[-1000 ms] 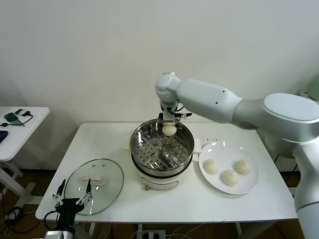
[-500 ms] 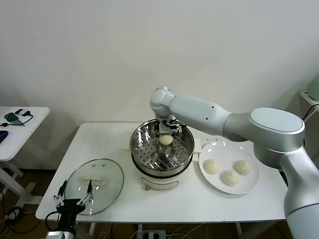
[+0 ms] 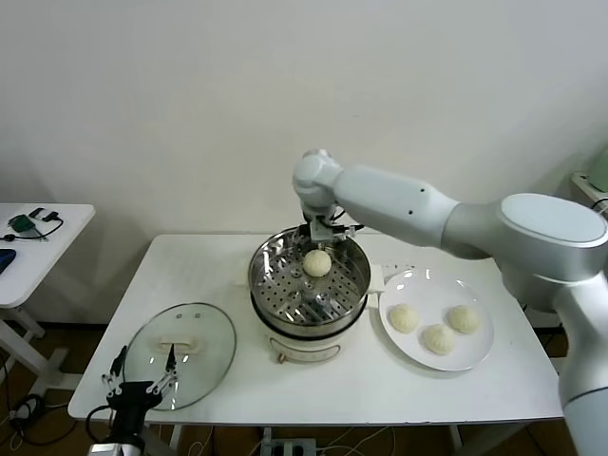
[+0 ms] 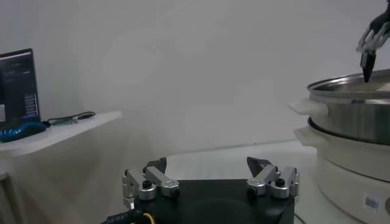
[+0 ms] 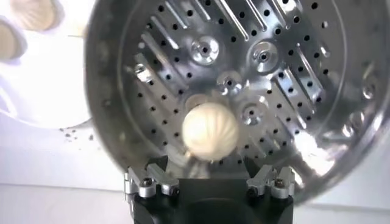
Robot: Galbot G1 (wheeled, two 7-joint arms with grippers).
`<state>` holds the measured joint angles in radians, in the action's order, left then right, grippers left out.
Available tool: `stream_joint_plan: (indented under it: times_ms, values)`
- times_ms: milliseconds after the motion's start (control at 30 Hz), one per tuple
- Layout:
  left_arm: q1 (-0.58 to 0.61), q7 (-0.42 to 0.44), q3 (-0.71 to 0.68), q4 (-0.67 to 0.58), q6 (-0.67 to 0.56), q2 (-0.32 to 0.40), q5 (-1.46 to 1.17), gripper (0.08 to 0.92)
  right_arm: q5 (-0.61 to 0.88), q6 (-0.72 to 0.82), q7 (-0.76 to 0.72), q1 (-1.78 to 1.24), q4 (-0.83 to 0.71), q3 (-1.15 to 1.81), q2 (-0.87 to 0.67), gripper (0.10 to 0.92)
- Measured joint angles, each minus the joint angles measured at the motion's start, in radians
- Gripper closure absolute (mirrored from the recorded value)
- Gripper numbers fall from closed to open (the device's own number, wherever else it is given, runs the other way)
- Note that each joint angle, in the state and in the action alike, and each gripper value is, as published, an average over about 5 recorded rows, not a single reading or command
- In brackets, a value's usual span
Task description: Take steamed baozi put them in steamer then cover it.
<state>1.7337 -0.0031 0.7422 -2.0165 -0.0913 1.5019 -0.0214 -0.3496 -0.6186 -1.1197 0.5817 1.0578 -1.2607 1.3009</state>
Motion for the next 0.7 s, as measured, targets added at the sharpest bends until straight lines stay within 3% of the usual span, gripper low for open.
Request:
stream_joint_plan:
  times_ms: [400, 700]
  values:
    - [0.010, 0.002, -0.003, -0.011, -0.001, -0.013, 0.004, 0.177, 0.466, 0.412, 0.083, 0.184, 0.186, -0.209, -0.329, 0.203]
    - [0.022, 0.002, -0.003, -0.017, -0.002, -0.012, 0.011, 0.177, 0.621, 0.675, 0.070, 0.100, 0.230, -0.206, -0.521, 0.203]
